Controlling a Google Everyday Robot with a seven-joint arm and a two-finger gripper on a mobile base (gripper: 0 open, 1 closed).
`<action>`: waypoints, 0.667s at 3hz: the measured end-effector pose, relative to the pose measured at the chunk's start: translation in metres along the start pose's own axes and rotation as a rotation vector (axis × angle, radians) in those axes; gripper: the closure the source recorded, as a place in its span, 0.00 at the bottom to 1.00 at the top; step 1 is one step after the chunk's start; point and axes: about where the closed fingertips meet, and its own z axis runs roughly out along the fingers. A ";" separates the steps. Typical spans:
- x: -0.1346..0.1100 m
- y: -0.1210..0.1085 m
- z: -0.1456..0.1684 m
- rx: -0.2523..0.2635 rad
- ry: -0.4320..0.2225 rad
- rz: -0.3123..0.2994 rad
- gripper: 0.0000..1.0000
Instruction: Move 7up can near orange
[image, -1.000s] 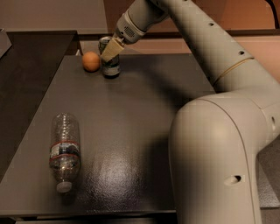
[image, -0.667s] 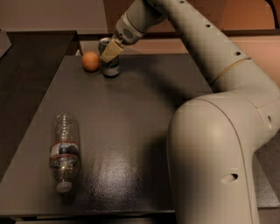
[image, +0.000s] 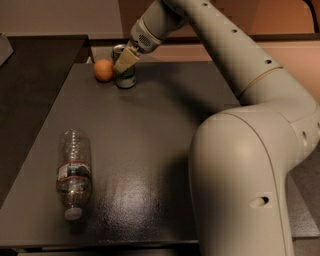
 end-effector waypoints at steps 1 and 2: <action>0.000 0.001 0.004 -0.005 0.002 0.000 0.00; 0.000 0.001 0.004 -0.006 0.002 0.000 0.00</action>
Offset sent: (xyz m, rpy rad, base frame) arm 0.0000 0.0024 -0.0028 -0.0008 0.0039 0.0033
